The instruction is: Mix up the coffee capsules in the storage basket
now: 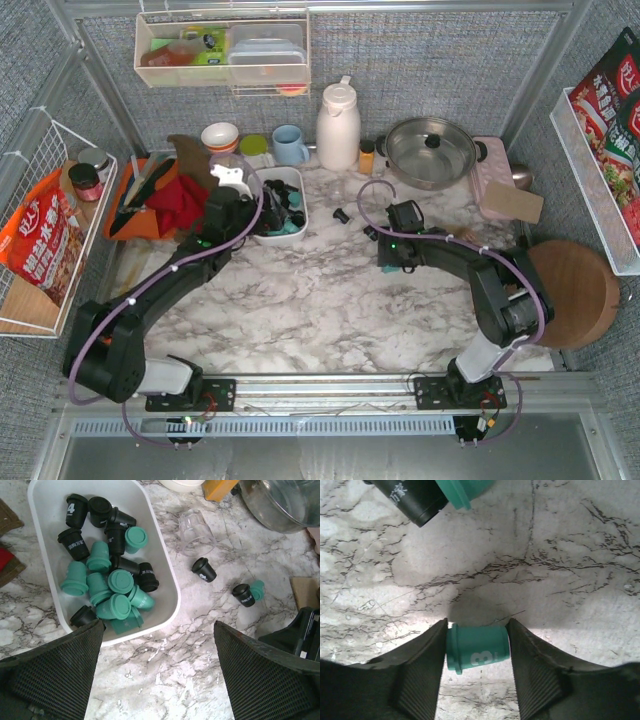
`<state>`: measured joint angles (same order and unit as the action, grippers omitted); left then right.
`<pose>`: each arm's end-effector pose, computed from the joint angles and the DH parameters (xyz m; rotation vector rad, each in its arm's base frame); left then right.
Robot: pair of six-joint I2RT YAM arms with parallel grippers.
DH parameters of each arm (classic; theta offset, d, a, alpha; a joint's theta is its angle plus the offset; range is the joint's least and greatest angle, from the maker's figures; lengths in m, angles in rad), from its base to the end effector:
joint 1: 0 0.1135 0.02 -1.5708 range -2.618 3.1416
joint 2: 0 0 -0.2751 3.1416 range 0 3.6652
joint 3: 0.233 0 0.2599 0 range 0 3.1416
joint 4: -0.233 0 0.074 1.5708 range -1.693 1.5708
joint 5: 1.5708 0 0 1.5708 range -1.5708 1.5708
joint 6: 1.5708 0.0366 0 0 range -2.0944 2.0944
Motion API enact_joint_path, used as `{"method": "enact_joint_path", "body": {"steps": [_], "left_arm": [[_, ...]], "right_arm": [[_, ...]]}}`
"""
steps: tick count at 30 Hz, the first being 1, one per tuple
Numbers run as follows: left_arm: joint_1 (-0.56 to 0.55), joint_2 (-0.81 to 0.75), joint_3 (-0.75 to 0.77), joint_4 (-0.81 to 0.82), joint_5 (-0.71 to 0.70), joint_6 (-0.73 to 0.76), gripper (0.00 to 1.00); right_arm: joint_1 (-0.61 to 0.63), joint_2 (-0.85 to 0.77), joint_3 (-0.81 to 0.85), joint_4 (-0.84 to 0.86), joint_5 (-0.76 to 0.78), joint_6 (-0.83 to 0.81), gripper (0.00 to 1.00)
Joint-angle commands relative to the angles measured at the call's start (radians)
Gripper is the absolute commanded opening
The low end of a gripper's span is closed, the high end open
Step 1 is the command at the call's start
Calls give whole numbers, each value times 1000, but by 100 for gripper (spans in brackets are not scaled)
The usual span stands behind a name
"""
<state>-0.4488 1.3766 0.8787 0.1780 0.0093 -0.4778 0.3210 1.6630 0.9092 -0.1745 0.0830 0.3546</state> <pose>0.2906 -0.1403 0.2806 -0.0216 1.9418 -0.6348 0.3207 0.1034 0.1697 0.0767 2.5022 0.1780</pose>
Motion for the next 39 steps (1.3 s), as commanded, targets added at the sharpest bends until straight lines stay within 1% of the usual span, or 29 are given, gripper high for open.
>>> {"method": "enact_joint_path", "body": {"steps": [1,6,9,12,15,17,19,21,23,24,26,28,30,31,34,37,39], "left_arm": [[-1,-40,-32,2,-18,9,99],[-5,-76,-73,14,-14,3,99],[-8,-93,-99,32,-8,-2,99],[-16,-104,-137,80,4,20,99],[-43,-115,-206,192,7,136,99],[-77,-129,-268,327,10,233,99],[-105,-137,-321,438,52,308,99],[-117,-138,-357,527,122,339,99],[-117,-127,-373,586,182,324,99],[-118,-117,-365,590,196,297,99],[-118,-98,-317,522,219,221,99],[-117,-83,-253,421,250,183,99],[-117,-81,-210,339,284,160,99],[-118,-86,-206,324,301,150,98],[-119,-121,-232,331,354,118,93],[-121,-150,-252,330,398,80,88],[-126,-156,-256,329,431,54,85]], "right_arm": [[1,-7,7,-51,11,-14,52],[1,-48,-3,-83,17,-18,51],[2,-75,-3,-105,14,-22,45],[9,-137,-8,-98,-30,-19,40],[32,-219,-5,-87,-71,-19,39],[60,-273,3,-72,-97,-27,39],[95,-323,11,-49,-124,-47,39],[138,-373,9,-11,-152,-85,39],[209,-429,-28,76,-192,-174,41],[249,-456,-59,149,-193,-239,42],[330,-516,-132,265,-178,-384,43],[378,-550,-218,410,-191,-497,43],[398,-567,-293,550,-231,-580,43],[404,-570,-325,611,-245,-617,43],[419,-559,-397,775,-278,-738,43],[421,-525,-432,875,-366,-893,43],[427,-488,-439,939,-375,-947,43]]}}
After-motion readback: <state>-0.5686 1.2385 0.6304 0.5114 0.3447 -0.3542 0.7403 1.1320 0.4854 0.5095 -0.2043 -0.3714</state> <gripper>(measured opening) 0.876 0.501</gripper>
